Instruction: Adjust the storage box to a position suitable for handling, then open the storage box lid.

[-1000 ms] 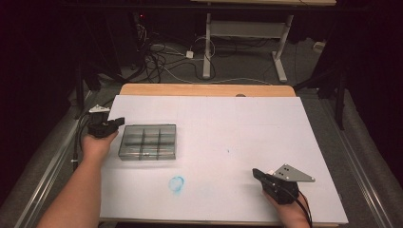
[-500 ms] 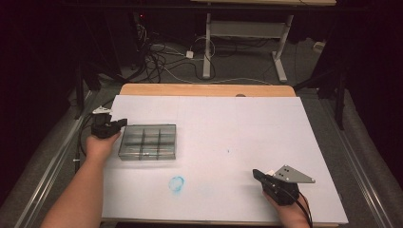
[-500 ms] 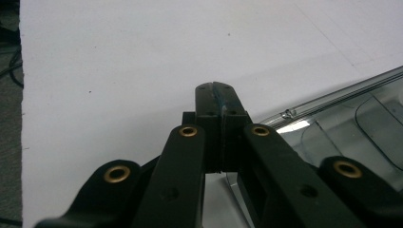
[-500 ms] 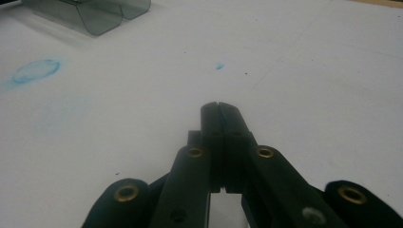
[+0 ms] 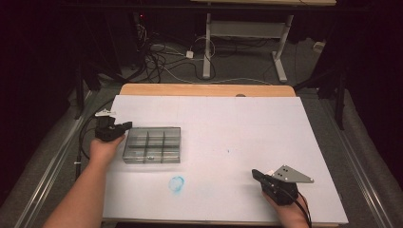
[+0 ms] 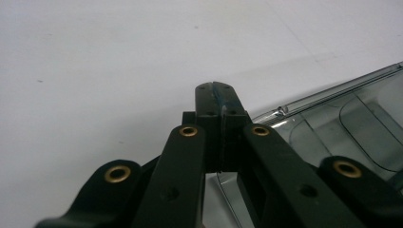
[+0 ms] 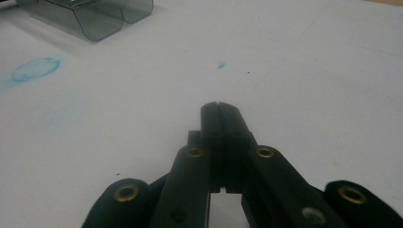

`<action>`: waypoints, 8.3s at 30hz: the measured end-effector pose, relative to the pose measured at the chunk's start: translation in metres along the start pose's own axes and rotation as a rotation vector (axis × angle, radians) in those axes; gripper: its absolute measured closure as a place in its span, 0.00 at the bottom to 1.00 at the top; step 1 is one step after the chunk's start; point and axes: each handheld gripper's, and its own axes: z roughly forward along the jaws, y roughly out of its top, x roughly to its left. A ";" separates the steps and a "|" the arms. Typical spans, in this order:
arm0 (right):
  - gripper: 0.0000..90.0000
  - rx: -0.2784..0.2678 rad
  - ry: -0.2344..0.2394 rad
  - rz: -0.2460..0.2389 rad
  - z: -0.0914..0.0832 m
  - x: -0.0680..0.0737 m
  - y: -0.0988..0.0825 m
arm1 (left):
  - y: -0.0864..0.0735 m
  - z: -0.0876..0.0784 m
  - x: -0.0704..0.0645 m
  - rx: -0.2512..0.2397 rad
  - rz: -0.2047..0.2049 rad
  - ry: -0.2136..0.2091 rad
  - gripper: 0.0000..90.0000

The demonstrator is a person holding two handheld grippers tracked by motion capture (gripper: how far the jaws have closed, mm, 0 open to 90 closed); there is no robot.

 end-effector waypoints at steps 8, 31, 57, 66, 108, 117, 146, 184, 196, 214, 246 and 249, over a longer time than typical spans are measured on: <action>1.00 0.000 0.004 -0.004 0.000 0.002 0.001 | -0.019 -0.006 -0.038 0.003 0.038 -0.041 0.98; 1.00 -0.008 0.001 -0.003 -0.001 0.003 0.002 | -0.051 -0.019 -0.048 0.017 -0.053 0.004 0.98; 1.00 -0.009 0.005 0.003 0.001 0.002 0.002 | -0.039 0.012 -0.114 0.096 0.116 -0.087 0.98; 1.00 -0.015 0.001 0.005 -0.002 0.002 0.002 | -0.059 -0.002 -0.129 0.134 0.164 -0.116 0.97; 1.00 -0.025 0.013 0.055 -0.003 -0.001 0.001 | -0.080 -0.008 -0.152 0.098 0.185 -0.172 0.97; 1.00 -0.019 0.015 0.059 -0.003 0.000 -0.002 | -0.078 -0.003 -0.151 0.113 0.182 -0.170 0.97; 1.00 -0.040 0.043 0.075 0.000 0.013 0.006 | -0.081 -0.019 -0.144 0.063 0.191 -0.161 0.97; 1.00 -0.050 0.290 -0.048 0.056 0.080 0.058 | -0.089 -0.017 -0.153 0.156 0.209 -0.263 0.97; 1.00 -0.024 0.358 -0.082 0.059 0.100 0.052 | -0.093 -0.014 -0.162 0.194 0.259 -0.254 0.97; 1.00 0.161 0.444 -0.094 0.079 0.122 0.024 | -0.092 -0.025 -0.154 0.125 0.229 -0.267 0.97; 1.00 0.148 0.353 0.022 0.074 0.093 0.024 | -0.091 -0.019 -0.157 0.115 0.216 -0.294 0.97; 1.00 0.135 0.361 0.030 0.073 0.091 0.023 | -0.091 -0.018 -0.158 0.118 0.219 -0.294 0.97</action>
